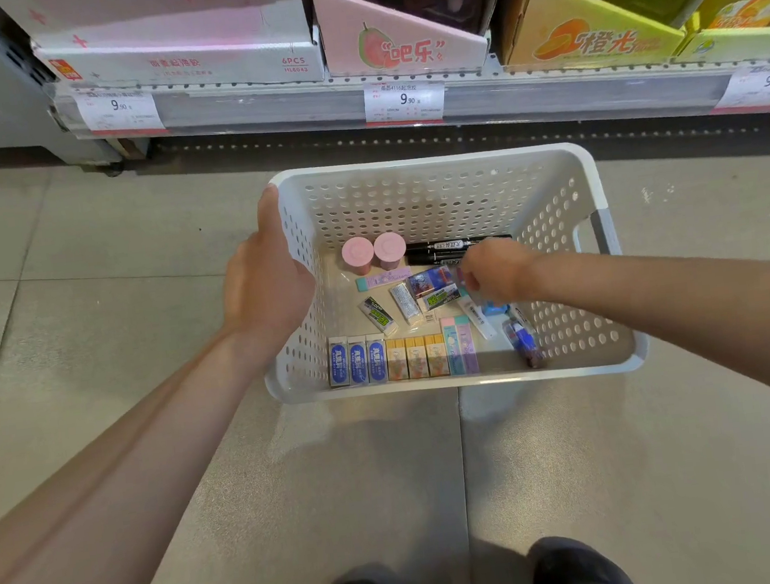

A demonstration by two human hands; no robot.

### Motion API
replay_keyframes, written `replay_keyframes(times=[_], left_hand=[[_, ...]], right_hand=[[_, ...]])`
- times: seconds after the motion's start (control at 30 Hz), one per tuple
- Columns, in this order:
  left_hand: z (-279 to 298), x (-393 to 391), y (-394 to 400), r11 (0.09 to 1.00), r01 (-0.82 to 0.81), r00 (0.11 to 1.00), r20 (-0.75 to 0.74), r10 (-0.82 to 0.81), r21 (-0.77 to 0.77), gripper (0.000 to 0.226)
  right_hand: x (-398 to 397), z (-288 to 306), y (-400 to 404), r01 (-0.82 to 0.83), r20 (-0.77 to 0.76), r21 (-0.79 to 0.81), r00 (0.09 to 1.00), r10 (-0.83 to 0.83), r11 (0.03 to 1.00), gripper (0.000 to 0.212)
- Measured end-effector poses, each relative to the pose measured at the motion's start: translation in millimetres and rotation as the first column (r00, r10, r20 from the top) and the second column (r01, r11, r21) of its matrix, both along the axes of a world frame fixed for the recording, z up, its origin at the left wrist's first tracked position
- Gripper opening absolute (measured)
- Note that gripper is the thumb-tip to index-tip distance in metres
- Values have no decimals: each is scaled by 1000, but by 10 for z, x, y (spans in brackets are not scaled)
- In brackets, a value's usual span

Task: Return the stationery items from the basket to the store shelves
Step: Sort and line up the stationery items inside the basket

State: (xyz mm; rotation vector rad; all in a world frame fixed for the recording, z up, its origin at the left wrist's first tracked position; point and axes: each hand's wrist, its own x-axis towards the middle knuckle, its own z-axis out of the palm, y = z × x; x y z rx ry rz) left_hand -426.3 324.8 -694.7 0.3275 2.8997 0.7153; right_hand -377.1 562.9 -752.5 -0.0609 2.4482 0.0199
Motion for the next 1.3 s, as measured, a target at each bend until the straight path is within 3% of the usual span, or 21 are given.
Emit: replay_keyframes(times=[0.1,0.17,0.27,0.37,0.5,0.73,1.3], left_hand=[[2,3,2,1000,6,1000,-4,-6,6,69],[6,5,-2,1000,9,1000,-3,-9,9,69],[3,9,-5,1000,16,1000,-1,-16,10,70],[-1,10,-7,1000,20,1000,-1,-20,13,70],[2,8,-10,1000,20,1000,-4,-20,6,69],[13,9,-6,1000,21,1000,-6,-21,9,69],[17,9,-3,1000,19,1000,-8,-19,10,68]], right_hand=[[15,6,16,61,49,87,997,-66,994,24],[71,-8,-36,8,108,143,994,-24,990,21],[165,-39,-109,3,113,150,993,-21,989,4],[227,-125,-174,-31,25,229,999,26,973,27],[223,-187,-229,-66,0,285,998,69,956,28],[211,-236,-206,133,-9,152,991,-133,979,31],[264,-241,-209,310,-39,-27,950,-311,950,29]])
